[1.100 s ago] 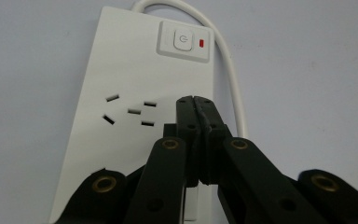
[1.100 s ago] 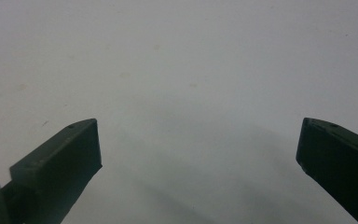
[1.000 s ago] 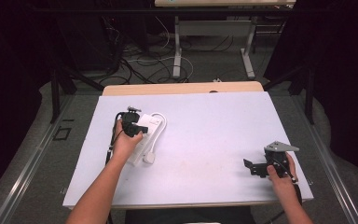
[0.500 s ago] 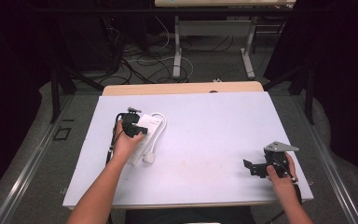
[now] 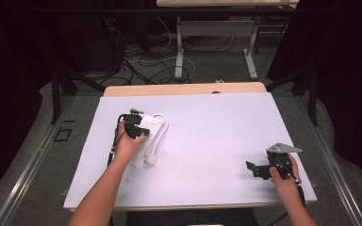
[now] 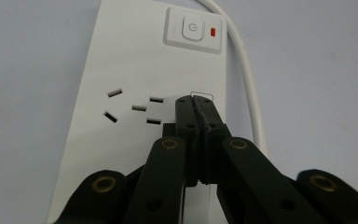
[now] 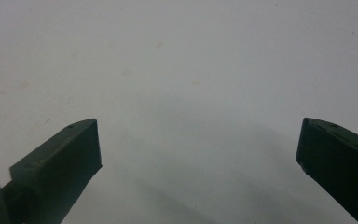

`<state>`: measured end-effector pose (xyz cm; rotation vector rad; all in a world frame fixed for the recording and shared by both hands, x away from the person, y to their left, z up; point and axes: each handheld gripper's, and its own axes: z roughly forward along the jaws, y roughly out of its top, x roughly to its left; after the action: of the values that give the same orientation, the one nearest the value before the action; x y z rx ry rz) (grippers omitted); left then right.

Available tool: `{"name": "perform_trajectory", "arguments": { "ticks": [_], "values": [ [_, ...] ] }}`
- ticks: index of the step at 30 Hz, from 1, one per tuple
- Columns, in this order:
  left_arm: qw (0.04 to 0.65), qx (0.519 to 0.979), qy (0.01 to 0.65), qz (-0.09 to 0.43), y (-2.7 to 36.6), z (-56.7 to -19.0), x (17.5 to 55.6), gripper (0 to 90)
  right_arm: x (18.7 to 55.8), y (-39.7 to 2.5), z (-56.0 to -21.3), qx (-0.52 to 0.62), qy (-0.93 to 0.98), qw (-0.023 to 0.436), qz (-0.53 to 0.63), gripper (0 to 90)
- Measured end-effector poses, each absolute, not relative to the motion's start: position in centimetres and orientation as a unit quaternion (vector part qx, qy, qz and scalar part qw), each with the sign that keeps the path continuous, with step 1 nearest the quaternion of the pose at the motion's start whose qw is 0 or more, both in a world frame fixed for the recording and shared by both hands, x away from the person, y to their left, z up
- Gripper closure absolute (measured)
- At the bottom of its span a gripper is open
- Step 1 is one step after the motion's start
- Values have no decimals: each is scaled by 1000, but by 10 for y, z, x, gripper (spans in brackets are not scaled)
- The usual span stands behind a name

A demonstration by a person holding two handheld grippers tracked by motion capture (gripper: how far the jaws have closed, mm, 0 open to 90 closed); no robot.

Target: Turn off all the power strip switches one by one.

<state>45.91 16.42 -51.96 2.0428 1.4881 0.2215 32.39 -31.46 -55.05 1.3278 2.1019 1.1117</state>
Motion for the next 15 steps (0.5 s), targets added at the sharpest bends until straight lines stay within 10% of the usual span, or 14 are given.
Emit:
{"name": "perform_trajectory", "arguments": {
  "ticks": [15],
  "values": [
    [294, 770, 560, 88, 163, -522, 458, 900, 324, -314, -550, 478, 755, 207, 398, 0]
  ]
}}
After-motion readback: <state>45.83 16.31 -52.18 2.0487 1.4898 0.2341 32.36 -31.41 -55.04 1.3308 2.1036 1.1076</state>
